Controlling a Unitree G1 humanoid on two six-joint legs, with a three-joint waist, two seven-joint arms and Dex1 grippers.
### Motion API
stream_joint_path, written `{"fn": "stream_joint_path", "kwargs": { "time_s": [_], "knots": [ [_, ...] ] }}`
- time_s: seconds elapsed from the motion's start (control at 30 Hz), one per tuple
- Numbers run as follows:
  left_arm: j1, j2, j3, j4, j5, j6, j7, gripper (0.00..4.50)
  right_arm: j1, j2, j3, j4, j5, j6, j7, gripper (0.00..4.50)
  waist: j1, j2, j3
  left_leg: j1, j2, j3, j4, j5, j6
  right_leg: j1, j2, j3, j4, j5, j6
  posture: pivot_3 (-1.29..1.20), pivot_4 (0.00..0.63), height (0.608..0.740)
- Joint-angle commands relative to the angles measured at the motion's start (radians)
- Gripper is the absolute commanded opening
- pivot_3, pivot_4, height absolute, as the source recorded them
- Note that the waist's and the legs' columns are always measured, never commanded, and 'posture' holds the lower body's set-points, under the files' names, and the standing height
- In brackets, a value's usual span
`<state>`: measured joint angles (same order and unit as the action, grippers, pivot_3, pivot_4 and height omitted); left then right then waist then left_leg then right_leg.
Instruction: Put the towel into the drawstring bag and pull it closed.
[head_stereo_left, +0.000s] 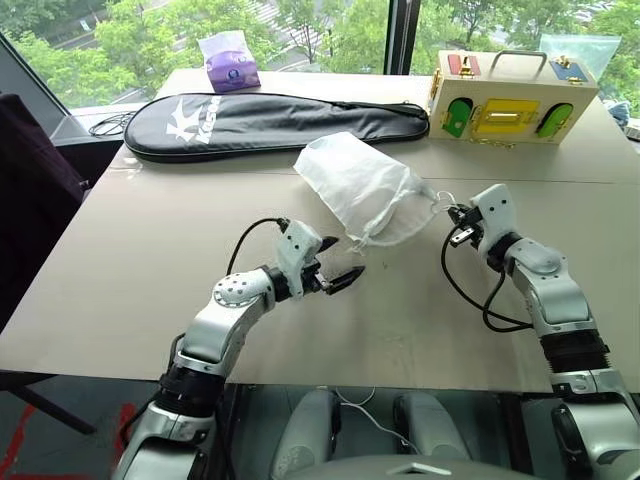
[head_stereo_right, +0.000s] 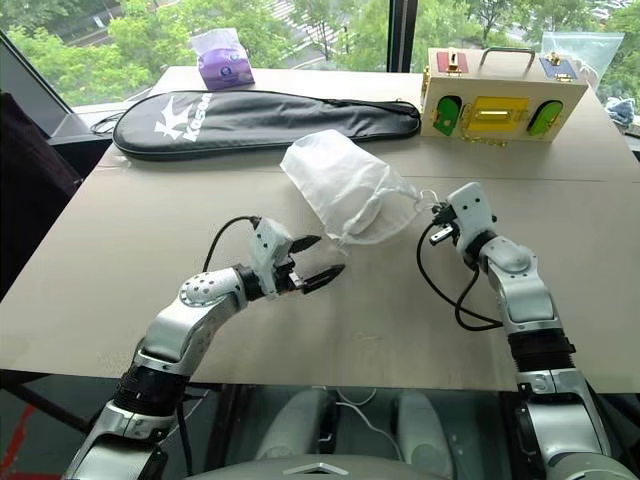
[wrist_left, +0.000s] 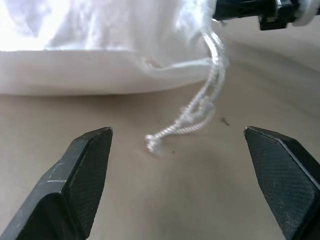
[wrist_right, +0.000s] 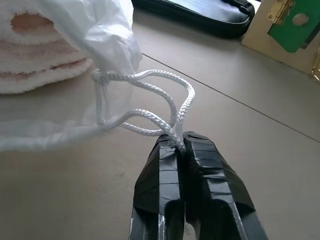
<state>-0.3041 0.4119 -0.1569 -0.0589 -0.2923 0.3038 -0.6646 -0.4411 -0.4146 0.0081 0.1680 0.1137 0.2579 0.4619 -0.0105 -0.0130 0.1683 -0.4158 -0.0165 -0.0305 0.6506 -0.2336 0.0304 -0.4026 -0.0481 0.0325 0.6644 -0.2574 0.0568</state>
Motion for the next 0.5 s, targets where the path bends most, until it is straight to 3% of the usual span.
{"fn": "stream_joint_path", "kwargs": {
  "time_s": [0.03, 0.27, 0.3, 0.4, 0.43, 0.47, 0.5],
  "knots": [
    [-0.049, -0.042, -0.004, 0.049, 0.049, -0.089, 0.019, 4.38, -0.015, -0.001, -0.019, -0.035, 0.003, -0.01, -0.001, 0.0, 0.0, 0.0, 0.0, 0.0, 0.0, 0.0, 0.0, 0.0, 0.0, 0.0, 0.0, 0.0, 0.0, 0.0, 0.0, 0.0, 0.15, 0.74],
    [-0.117, -0.112, -0.031, 0.18, 0.08, -0.098, -0.008, 4.38, -0.01, -0.004, -0.019, -0.046, 0.0, -0.008, -0.003, 0.0, -0.002, 0.0, 0.0, 0.0, 0.0, 0.0, 0.0, 0.0, 0.0, 0.0, 0.001, -0.001, 0.0, 0.0, 0.0, 0.0, 0.15, 0.74],
    [-0.121, -0.116, -0.023, 0.192, 0.077, -0.092, -0.009, 3.83, -0.007, -0.005, -0.02, -0.05, 0.0, -0.008, -0.004, 0.0, -0.003, 0.0, 0.0, 0.0, 0.0, 0.0, 0.0, 0.0, 0.0, 0.0, 0.001, -0.001, 0.0, 0.0, 0.0, 0.0, 0.15, 0.74],
    [-0.118, -0.111, -0.008, 0.195, 0.072, -0.094, -0.02, 2.91, 0.002, -0.006, -0.028, -0.061, 0.001, -0.005, -0.012, 0.0, -0.004, 0.0, 0.0, 0.0, 0.001, -0.001, 0.0, 0.0, 0.0, 0.0, 0.002, -0.001, 0.0, 0.0, 0.0, 0.0, 0.15, 0.74],
    [-0.114, -0.108, 0.0, 0.189, 0.065, -0.091, -0.022, 2.32, 0.006, -0.006, -0.03, -0.065, 0.002, -0.004, -0.015, 0.0, -0.003, 0.0, 0.0, 0.0, 0.001, -0.001, 0.0, 0.0, 0.0, 0.0, 0.002, -0.001, 0.0, 0.0, 0.0, 0.0, 0.15, 0.74],
    [-0.11, -0.105, 0.008, 0.184, 0.061, -0.089, -0.024, 2.11, 0.009, -0.006, -0.031, -0.068, 0.002, -0.003, -0.017, 0.0, -0.003, 0.0, 0.0, 0.0, 0.001, -0.001, 0.0, 0.0, 0.0, 0.0, 0.002, -0.001, 0.0, 0.0, 0.0, 0.0, 0.15, 0.74],
    [-0.103, -0.101, 0.017, 0.174, 0.057, -0.085, -0.022, 1.62, 0.012, -0.006, -0.032, -0.07, 0.002, -0.004, -0.017, 0.0, -0.003, 0.0, 0.0, 0.0, 0.001, -0.001, 0.0, 0.0, 0.0, 0.0, 0.001, -0.001, 0.0, 0.0, 0.0, 0.0, 0.15, 0.74]
  ]
}}
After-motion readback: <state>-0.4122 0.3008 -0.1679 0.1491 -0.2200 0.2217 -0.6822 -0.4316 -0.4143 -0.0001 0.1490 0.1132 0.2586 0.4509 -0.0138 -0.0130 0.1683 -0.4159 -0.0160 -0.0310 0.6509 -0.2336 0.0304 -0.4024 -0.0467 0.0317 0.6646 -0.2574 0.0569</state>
